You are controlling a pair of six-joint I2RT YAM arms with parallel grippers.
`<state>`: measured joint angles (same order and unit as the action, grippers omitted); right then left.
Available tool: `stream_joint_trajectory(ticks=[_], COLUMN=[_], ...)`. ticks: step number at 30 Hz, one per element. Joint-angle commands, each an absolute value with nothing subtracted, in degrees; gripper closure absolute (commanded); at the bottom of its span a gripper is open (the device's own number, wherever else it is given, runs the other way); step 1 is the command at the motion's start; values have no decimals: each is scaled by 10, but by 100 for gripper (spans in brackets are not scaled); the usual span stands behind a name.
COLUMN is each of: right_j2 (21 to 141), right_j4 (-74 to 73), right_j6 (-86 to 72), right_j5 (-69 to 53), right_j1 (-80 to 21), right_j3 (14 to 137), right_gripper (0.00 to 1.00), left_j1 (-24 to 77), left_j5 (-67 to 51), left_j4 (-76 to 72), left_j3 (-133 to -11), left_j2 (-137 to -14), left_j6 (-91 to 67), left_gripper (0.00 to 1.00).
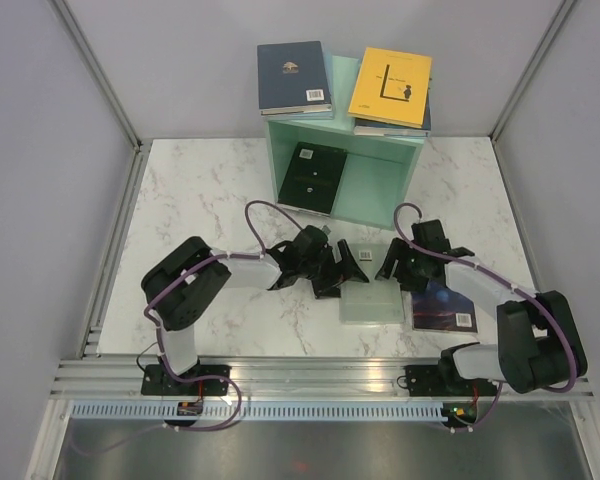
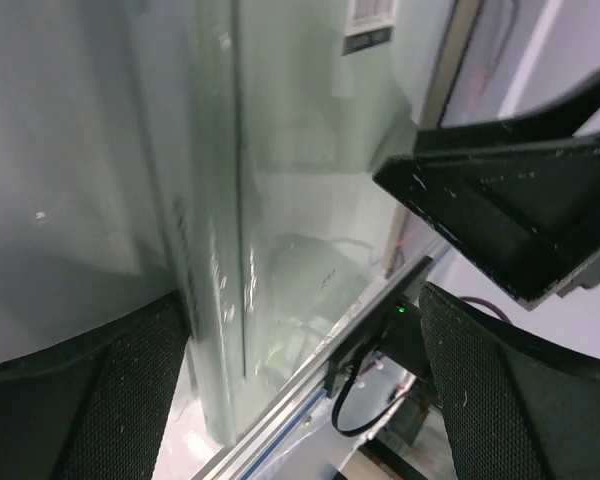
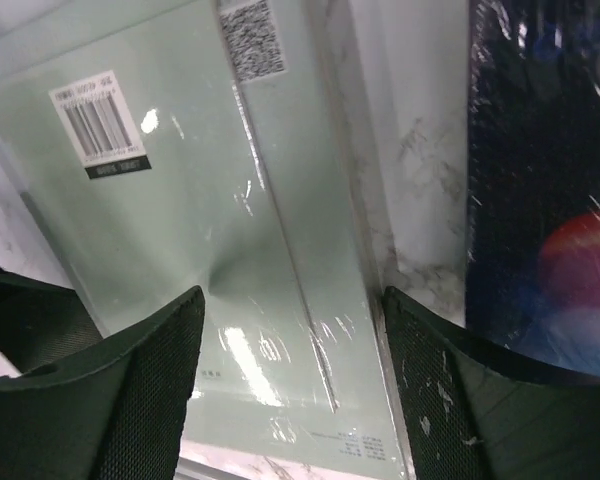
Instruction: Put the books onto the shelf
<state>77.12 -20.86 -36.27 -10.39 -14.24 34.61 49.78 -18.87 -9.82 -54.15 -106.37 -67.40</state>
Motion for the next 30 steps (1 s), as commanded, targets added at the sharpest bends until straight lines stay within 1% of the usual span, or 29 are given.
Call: stream_joint_trajectory(ticks=[1, 5, 8, 11, 12, 13, 14, 15, 17, 20, 21, 24, 28, 30], right_j2=[833, 837, 832, 822, 815, 810, 799, 792, 762, 712, 700, 659, 628, 612], right_j4=[-157, -152, -140, -142, -145, -154, -159, -169, -184, -221, -238, -255, -247, -227], right_j6=[-384, -380, -388, -390, -390, -390, -391, -391, -394, -399, -402, -412, -460, -478], right_j5=[-182, -192, -207, -209, -209, -210, -209, -209, -199, -181, -181, -199, -250, -270], right_j1=[-155, -155, -155, -155, -156, -155, -155, -155, -155, -155, -155, -155, -155, -155], right_j3=[272, 260, 244, 236, 235, 233, 234, 234, 236, 257, 273, 301, 309, 306], right_gripper=[25, 28, 30, 33, 34, 34, 34, 34, 32, 18, 11, 2, 2, 2], left_j1=[519, 519, 519, 518, 517, 516, 515, 513, 511, 504, 497, 474, 431, 405], left_j5=[-221, -232, -242, -241, -237, -233, -230, -227, -213, -206, -205, -202, -210, -217], left_j4=[-229, -282, -328, -318, -314, -309, -294, -279, -236, -219, -219, -221, -221, -222], left_j3=[-491, -480, -472, -474, -471, -464, -461, -458, -453, -431, -422, -384, -341, -333], left_j2=[-1112, -1105, -1107, -1100, -1094, -1091, -1079, -1075, -1061, -1028, -1004, -962, -858, -826], left_j6=[-736, -754, -779, -778, -778, -777, -776, -773, -759, -744, -744, -743, -744, -746], left_gripper=[4, 5, 8, 23, 42, 55, 84, 97, 98, 98, 98, 98, 98, 98])
